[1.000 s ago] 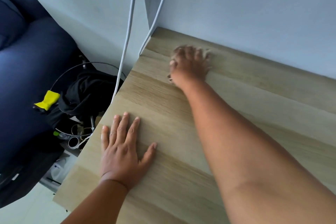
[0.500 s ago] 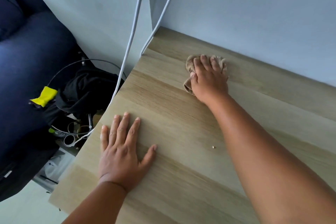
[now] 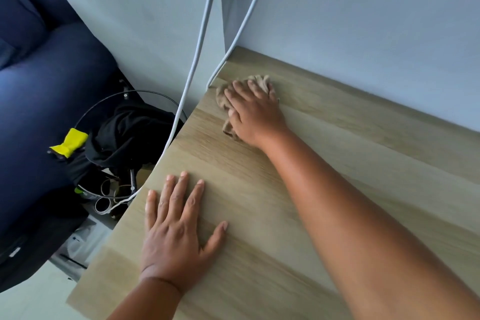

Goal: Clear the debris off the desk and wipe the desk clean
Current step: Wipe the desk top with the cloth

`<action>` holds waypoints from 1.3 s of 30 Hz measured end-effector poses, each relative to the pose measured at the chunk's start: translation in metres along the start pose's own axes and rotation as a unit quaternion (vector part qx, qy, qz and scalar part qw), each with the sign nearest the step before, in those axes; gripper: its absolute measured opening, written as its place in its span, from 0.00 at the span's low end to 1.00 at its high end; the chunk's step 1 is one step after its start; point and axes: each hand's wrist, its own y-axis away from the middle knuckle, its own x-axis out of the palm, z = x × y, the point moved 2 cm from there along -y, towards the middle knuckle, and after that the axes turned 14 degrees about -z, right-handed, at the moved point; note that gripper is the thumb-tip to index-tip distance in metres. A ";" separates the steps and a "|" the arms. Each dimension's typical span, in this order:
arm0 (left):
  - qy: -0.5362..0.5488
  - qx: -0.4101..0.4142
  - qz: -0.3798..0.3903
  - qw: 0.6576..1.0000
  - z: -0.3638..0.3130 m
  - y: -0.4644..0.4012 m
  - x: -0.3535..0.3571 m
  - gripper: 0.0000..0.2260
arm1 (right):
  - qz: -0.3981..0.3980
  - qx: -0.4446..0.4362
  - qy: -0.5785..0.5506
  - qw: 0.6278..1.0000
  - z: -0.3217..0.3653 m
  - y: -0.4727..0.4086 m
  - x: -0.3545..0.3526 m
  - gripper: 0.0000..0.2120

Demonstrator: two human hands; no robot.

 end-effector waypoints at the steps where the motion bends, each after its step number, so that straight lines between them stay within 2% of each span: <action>1: -0.001 0.000 0.001 1.000 0.000 0.000 0.000 0.39 | -0.009 0.000 0.002 1.000 -0.008 0.016 -0.003 0.28; 5: 0.002 0.000 0.005 1.000 0.000 0.000 0.000 0.39 | -0.023 0.117 0.047 0.992 -0.051 0.034 -0.011 0.29; 7: 0.003 -0.001 0.008 1.000 -0.001 -0.001 -0.001 0.39 | -0.024 0.187 0.056 0.980 -0.058 0.015 -0.009 0.29; 10: 0.004 -0.002 0.008 1.000 -0.002 -0.001 -0.002 0.39 | -0.023 0.246 0.029 0.968 -0.046 -0.029 -0.004 0.30; 13: 0.003 0.001 0.000 1.000 -0.002 -0.001 -0.001 0.39 | -0.006 0.225 0.007 0.974 -0.024 -0.062 0.003 0.28; 16: 0.005 0.005 -0.003 1.000 0.000 0.000 0.001 0.39 | 0.001 0.150 0.008 0.989 -0.004 -0.059 0.004 0.28; 20: 0.003 0.010 -0.007 1.000 0.001 0.000 0.001 0.40 | 0.002 0.046 -0.011 0.999 0.003 0.004 -0.004 0.27; 23: 0.000 0.013 -0.007 1.000 0.002 0.000 0.002 0.40 | 0.007 0.016 -0.007 1.000 -0.020 0.068 -0.017 0.28; 27: 0.005 0.009 -0.014 1.000 0.002 0.001 0.003 0.40 | -0.014 0.076 0.023 0.997 -0.080 0.133 -0.044 0.30; 32: 0.011 0.006 -0.011 1.000 0.001 0.000 0.002 0.40 | -0.043 0.253 0.071 0.964 -0.159 0.146 -0.061 0.29; 36: 0.005 -0.001 0.001 1.000 0.000 0.000 0.002 0.39 | -0.058 0.350 0.098 0.930 -0.152 0.102 -0.048 0.27; 39: 0.002 0.000 0.003 1.000 0.000 0.000 0.001 0.39 | -0.058 0.312 0.069 0.946 -0.117 0.067 -0.038 0.27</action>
